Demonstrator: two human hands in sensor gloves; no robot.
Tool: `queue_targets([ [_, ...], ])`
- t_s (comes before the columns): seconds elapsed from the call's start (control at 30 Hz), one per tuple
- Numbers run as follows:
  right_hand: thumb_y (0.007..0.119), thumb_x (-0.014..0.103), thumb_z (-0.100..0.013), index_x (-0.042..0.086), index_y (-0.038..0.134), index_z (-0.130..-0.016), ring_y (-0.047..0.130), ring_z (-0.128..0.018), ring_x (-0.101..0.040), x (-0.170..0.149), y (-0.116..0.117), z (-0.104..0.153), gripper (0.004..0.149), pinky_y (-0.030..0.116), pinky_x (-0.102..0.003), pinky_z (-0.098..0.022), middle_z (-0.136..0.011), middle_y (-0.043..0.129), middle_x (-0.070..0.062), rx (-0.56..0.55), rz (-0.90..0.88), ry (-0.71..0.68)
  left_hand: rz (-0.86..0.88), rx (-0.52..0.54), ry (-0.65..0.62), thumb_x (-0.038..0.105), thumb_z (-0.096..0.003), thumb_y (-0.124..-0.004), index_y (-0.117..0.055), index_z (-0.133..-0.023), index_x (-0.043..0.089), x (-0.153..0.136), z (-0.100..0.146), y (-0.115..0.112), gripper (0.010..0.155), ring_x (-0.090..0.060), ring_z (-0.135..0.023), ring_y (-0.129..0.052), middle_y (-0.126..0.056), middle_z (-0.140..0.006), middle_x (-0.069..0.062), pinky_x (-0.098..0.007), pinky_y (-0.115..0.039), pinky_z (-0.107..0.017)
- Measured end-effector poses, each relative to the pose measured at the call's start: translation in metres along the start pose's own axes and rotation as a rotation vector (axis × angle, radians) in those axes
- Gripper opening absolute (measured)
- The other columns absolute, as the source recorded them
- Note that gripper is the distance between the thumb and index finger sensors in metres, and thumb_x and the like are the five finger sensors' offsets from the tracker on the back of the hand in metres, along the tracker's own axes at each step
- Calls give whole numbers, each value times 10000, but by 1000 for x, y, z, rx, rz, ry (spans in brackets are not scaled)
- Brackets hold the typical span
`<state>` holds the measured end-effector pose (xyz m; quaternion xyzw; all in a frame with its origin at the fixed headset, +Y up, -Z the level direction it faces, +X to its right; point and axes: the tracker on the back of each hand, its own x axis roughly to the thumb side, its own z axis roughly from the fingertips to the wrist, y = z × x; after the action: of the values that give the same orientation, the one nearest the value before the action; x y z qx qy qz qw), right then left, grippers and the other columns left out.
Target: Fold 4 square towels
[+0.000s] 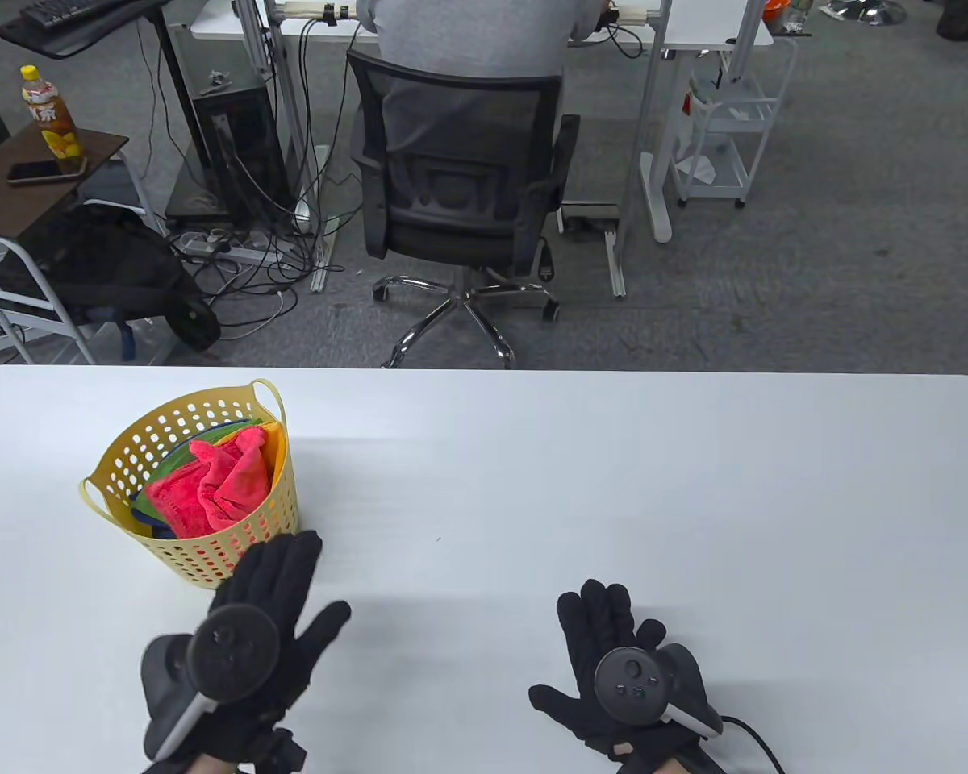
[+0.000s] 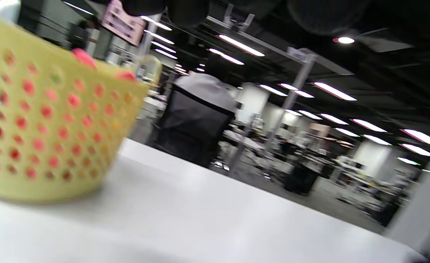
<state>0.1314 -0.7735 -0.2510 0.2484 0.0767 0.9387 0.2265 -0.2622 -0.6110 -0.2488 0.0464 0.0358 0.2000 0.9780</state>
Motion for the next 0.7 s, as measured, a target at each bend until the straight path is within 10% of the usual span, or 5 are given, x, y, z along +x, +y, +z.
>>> queue_targets([
  [0.13,662,613,-526,132,5,-1064,-12,-923,-594,4,-3,2,977,138,-830,-485,-1074,-44,-358,-10,-1,-26,-161,10,255,590,-524,-761,-424,-1179,360,-11,-69,34,772,-369,-1176,-504,-464,-1250,-36,-558,-460,-874],
  [0.37,661,610,-529,129,8,-1067,-12,-919,-598,-2,-7,3,973,139,-831,-482,-1072,-45,-363,-17,-33,-18,-397,-204,586,569,-502,-823,-605,-1130,426,-31,-163,-6,680,-402,-1160,-565,-614,-1228,6,-587,-437,-870],
  [0.7,661,607,-532,133,23,-1074,-16,-916,-593,-3,1,1,962,140,-830,-479,-1071,-44,-360,23,-45,-10,-410,-91,631,463,-503,-846,-929,-874,384,-49,-175,-33,387,-216,-1033,-833,-939,-969,87,-550,-494,-866],
])
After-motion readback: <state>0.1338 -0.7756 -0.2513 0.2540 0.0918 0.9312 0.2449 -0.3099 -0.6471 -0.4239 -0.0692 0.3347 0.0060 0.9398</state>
